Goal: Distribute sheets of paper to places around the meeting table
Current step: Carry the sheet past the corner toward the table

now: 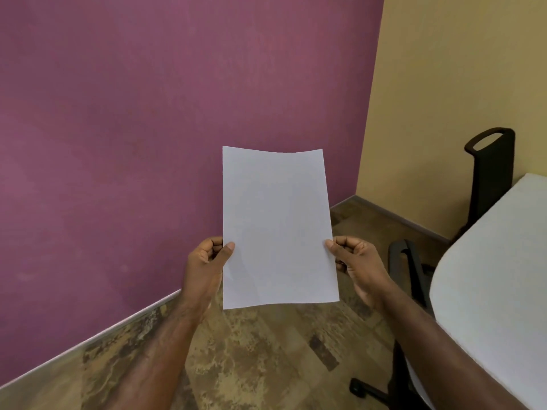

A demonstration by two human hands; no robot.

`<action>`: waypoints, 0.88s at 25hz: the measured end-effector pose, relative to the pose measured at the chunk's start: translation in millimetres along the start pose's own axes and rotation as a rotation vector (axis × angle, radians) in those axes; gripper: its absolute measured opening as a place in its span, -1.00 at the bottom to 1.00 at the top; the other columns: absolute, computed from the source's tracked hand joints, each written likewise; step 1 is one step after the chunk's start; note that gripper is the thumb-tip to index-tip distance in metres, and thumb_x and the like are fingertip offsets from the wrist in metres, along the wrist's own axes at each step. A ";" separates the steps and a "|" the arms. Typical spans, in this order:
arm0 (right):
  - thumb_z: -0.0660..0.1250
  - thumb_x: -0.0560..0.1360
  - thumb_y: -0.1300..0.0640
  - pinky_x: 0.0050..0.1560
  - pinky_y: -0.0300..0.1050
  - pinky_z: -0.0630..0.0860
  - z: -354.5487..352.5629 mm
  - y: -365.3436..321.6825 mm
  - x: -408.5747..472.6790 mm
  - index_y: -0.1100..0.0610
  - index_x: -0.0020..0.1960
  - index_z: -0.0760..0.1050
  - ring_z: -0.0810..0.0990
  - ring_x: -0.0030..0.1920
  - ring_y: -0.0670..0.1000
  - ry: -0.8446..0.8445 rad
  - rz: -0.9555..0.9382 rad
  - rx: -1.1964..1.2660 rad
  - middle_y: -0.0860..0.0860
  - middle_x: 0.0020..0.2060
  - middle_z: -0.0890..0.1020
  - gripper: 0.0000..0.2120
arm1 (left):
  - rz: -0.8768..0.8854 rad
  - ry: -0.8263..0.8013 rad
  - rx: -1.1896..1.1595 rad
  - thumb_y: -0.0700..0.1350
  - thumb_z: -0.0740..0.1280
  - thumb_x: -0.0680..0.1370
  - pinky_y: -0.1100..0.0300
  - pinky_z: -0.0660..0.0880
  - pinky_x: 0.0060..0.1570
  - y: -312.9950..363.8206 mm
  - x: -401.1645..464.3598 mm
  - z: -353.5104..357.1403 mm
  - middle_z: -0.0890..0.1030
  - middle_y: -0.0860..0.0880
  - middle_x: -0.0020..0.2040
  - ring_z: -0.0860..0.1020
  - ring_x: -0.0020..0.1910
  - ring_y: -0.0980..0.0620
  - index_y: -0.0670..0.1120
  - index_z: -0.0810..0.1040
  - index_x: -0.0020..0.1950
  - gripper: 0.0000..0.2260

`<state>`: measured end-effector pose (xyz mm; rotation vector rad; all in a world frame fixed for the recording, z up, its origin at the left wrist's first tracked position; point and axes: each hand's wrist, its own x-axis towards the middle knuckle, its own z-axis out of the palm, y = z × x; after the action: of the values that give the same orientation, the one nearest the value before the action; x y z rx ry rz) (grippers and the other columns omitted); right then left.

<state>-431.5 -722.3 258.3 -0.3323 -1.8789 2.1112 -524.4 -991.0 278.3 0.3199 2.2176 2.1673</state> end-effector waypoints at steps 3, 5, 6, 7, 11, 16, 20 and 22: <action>0.37 0.52 0.08 -0.11 -0.11 0.57 3.6 2.8 66.7 0.19 0.02 0.64 0.70 -0.06 0.06 0.031 -0.002 0.023 0.07 -0.04 0.73 -0.80 | 0.000 -0.016 0.019 -0.11 0.38 0.54 0.03 0.59 -0.02 -4.8 70.8 10.2 0.72 -0.06 -0.04 0.68 -0.04 -0.06 -0.06 0.62 0.04 -0.89; 0.37 0.52 0.07 -0.08 -0.08 0.58 1.1 1.5 117.2 0.19 0.00 0.65 0.70 -0.03 0.09 0.060 -0.001 0.036 0.08 -0.04 0.73 -0.81 | 0.001 -0.034 0.011 -0.14 0.38 0.53 0.16 0.62 -0.17 -6.3 124.5 22.7 0.72 -0.06 -0.09 0.69 -0.12 -0.02 -0.05 0.62 0.00 -0.93; 0.37 0.52 0.08 -0.07 -0.07 0.58 -0.2 -0.8 141.0 0.19 -0.01 0.65 0.69 -0.02 0.10 0.065 -0.004 0.031 0.08 -0.04 0.73 -0.81 | 0.004 -0.038 -0.002 -0.16 0.39 0.53 0.26 0.60 -0.25 -7.6 150.0 29.9 0.72 -0.05 -0.12 0.69 -0.16 0.03 -0.05 0.63 -0.01 -0.93; 0.36 0.52 0.08 -0.06 -0.05 0.59 -1.6 -3.5 163.0 0.19 -0.02 0.65 0.69 -0.02 0.10 0.072 -0.008 0.022 0.08 -0.04 0.73 -0.81 | 0.010 -0.043 -0.006 -0.17 0.38 0.53 0.32 0.57 -0.28 -9.0 174.7 37.3 0.73 -0.02 -0.15 0.69 -0.19 0.08 -0.05 0.62 -0.02 -0.94; 0.36 0.51 0.07 0.00 -0.01 0.61 -11.9 -7.7 240.3 0.18 -0.01 0.65 0.69 -0.02 0.10 0.129 -0.002 -0.009 0.07 -0.04 0.73 -0.80 | -0.015 -0.093 -0.018 -0.16 0.38 0.54 0.35 0.55 -0.25 -19.0 262.5 71.0 0.72 0.00 -0.14 0.68 -0.17 0.08 -0.08 0.61 0.01 -0.93; 0.36 0.51 0.02 -0.09 -0.10 0.58 -41.4 -3.9 339.8 0.12 -0.05 0.66 0.70 -0.07 0.00 0.231 -0.011 -0.095 0.01 -0.07 0.73 -0.81 | -0.032 -0.210 -0.046 -0.16 0.37 0.54 0.13 0.57 0.00 -47.0 385.0 132.3 0.69 -0.14 0.04 0.65 0.03 -0.09 -0.16 0.59 0.11 -0.83; 0.36 0.51 0.00 -0.18 -0.20 0.52 -69.2 1.8 407.8 0.07 -0.10 0.66 0.66 -0.20 -0.11 0.390 -0.020 -0.131 -0.02 -0.12 0.73 -0.83 | -0.004 -0.340 -0.061 -0.17 0.37 0.54 -0.01 0.56 0.10 -66.7 480.2 195.8 0.69 -0.15 0.01 0.63 0.06 -0.18 -0.11 0.61 0.06 -0.88; 0.36 0.52 0.00 -0.24 -0.26 0.51 -83.5 2.8 428.7 0.06 -0.12 0.66 0.67 -0.21 -0.13 0.470 -0.023 -0.125 -0.03 -0.13 0.73 -0.83 | 0.001 -0.424 -0.050 -0.15 0.38 0.54 -0.12 0.55 0.13 -71.4 516.3 229.7 0.69 -0.15 0.01 0.63 0.06 -0.22 -0.11 0.61 0.06 -0.88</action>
<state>-800.1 -488.0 255.4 -0.7564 -1.7183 1.7106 -1002.2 -681.1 264.7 0.7035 1.9258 1.9260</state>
